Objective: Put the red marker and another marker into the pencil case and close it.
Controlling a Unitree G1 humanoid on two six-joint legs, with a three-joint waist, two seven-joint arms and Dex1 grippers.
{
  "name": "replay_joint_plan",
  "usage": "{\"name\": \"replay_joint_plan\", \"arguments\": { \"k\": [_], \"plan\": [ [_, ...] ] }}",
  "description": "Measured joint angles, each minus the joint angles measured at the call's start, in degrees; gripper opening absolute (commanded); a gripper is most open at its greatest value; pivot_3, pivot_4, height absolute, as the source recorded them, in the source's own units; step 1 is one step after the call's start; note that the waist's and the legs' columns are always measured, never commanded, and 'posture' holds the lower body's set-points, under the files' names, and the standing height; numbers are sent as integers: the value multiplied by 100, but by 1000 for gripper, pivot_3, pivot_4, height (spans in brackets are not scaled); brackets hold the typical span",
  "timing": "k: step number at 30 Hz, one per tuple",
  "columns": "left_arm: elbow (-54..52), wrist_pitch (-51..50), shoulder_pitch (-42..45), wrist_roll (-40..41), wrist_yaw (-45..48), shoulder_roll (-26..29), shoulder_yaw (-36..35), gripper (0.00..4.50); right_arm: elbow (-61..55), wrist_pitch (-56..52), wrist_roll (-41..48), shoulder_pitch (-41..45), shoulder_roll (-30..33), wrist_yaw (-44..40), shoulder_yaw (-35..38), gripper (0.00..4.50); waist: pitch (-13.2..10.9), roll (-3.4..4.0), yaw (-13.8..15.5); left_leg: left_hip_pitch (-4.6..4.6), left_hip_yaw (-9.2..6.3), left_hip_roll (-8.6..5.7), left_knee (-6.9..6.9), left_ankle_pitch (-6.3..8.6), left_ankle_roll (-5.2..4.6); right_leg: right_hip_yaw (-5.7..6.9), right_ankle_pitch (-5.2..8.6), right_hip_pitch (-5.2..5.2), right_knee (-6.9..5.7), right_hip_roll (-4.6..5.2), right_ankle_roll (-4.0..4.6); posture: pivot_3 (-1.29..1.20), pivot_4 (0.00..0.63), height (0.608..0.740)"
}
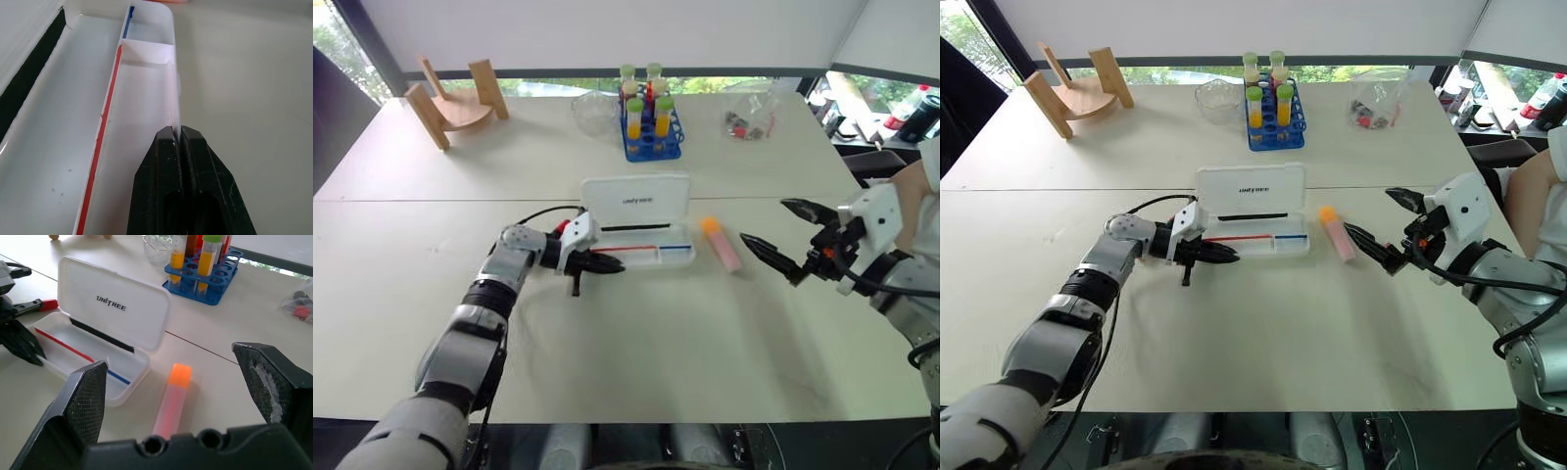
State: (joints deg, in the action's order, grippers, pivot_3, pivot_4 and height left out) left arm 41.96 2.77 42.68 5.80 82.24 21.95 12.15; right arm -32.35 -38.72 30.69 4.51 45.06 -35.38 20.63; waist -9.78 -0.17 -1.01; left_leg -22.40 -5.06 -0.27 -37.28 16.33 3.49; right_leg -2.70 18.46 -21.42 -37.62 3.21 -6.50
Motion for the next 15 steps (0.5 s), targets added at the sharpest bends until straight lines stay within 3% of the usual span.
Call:
{"name": "replay_joint_plan", "arguments": {
  "k": [6,12,15],
  "plan": [
    [-963,-294,-543,72,101,251,43,67,4,1,2,-17,39,-106,0,4500,0,0,11,3,0,1,-2,0,0,-1,0,2,-4,0,0,0,150,740],
    [-1281,-386,-721,83,-40,289,60,67,131,24,-13,60,39,-164,-39,4500,1,1,16,4,1,0,-6,-1,-1,-1,0,3,-7,0,0,0,150,740],
    [-1306,-514,-747,69,-140,283,64,897,146,32,-14,126,39,-206,-134,4500,1,1,16,4,1,0,-13,-1,-2,-1,0,3,-15,0,0,0,150,740]
  ]
}}
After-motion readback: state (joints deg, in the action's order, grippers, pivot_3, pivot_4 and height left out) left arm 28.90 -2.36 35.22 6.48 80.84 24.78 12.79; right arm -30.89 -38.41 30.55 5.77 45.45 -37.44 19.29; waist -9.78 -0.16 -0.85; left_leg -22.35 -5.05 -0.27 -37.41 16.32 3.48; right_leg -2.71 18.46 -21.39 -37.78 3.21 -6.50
